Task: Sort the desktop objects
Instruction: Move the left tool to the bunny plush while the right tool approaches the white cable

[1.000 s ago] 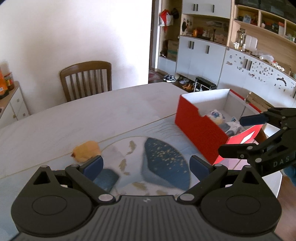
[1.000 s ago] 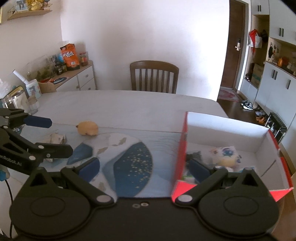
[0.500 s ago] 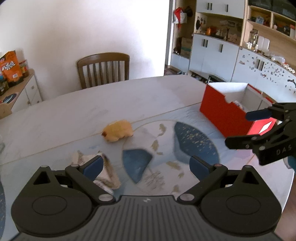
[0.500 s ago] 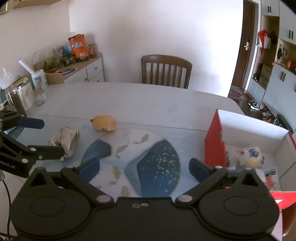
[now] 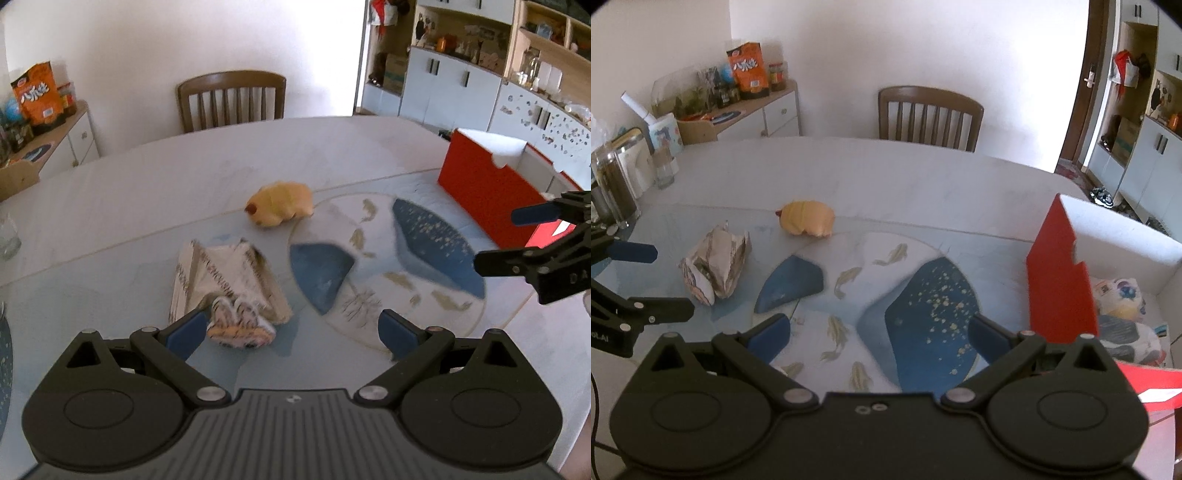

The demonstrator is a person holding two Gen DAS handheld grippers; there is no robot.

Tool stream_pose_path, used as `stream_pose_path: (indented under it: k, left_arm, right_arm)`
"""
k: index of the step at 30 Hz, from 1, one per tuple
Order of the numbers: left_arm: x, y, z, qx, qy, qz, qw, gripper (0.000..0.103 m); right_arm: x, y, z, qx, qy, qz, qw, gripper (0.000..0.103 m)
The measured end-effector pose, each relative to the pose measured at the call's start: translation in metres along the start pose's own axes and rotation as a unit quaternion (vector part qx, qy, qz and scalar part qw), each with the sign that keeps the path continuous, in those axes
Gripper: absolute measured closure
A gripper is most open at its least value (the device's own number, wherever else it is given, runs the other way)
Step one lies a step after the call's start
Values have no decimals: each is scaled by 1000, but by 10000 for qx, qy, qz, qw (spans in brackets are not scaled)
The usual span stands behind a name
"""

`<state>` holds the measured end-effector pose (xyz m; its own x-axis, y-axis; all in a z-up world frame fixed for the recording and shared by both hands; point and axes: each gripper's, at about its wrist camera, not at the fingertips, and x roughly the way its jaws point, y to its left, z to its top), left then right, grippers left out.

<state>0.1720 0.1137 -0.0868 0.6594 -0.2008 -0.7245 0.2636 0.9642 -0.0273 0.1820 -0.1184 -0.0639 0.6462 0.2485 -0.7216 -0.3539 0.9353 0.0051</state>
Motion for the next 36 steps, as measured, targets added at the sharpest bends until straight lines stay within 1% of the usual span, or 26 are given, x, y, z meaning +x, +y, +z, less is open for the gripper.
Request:
stream_pose_path:
  k: [11, 22, 25, 27, 31, 36]
  left_arm:
    - [22, 20, -13, -82, 117, 181, 9997, 3]
    - [42, 25, -18, 7, 180, 274, 9995, 3]
    - [45, 26, -19, 16, 195, 285, 9994, 3]
    - [47, 26, -19, 29, 194, 306, 9993, 4]
    - [49, 27, -19, 19, 196, 316, 9993, 4]
    - [50, 27, -19, 29, 204, 308, 9993, 5]
  right_arm:
    - [18, 24, -27, -71, 414, 178, 9990, 0]
    - [34, 45, -44, -300, 655, 190, 9972, 1]
    - [38, 50, -46, -379, 691, 191, 9967, 4]
    - [41, 53, -46, -429, 710, 166, 9964, 10]
    - [45, 59, -46, -512, 747, 190, 9957, 14]
    - [50, 67, -47, -604, 775, 223, 9949, 24]
